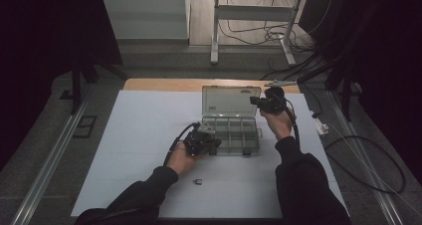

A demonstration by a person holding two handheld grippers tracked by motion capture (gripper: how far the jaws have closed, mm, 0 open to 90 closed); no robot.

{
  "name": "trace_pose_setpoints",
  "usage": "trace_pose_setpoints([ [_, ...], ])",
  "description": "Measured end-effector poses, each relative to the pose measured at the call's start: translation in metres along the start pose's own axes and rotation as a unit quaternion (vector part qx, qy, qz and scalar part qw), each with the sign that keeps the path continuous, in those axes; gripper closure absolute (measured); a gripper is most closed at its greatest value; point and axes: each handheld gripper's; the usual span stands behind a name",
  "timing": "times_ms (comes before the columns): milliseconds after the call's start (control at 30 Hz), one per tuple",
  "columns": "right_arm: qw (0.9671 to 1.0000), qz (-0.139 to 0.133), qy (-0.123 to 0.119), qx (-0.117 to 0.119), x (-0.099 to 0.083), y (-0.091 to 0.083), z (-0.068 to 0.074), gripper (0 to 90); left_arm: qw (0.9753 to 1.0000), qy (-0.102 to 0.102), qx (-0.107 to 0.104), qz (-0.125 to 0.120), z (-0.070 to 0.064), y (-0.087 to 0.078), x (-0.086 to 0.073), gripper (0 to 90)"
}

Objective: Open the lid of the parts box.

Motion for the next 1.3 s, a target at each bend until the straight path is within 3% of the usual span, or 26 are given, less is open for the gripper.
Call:
trace_pose_setpoints([
  [433, 0.9998, 0.015, 0.007, -0.013, -0.002, 0.011, -0.009, 88.5, 1.0000, -0.002, 0.000, 0.002, 0.000, 0.000, 0.001, 89.3],
  [567, 0.9997, 0.020, 0.005, -0.009, -0.002, 0.008, -0.006, 87.1, 1.0000, -0.003, 0.001, 0.003, 0.000, 0.000, 0.001, 89.3],
  [833, 0.9996, 0.028, -0.001, 0.002, -0.005, -0.003, 0.002, 80.9, 0.9997, -0.023, -0.005, 0.002, 0.002, -0.001, 0.002, 89.0],
  [1300, 0.9991, 0.038, -0.020, -0.001, -0.014, -0.024, 0.016, 62.7, 0.9995, -0.028, -0.004, 0.011, 0.005, -0.024, 0.006, 69.6],
])
Point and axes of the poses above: each handheld gripper's, and its own axes: y roughly forward along the jaws, x roughly out of its top, z roughly to its left, and after that the axes turned 2 degrees about y, right-handed
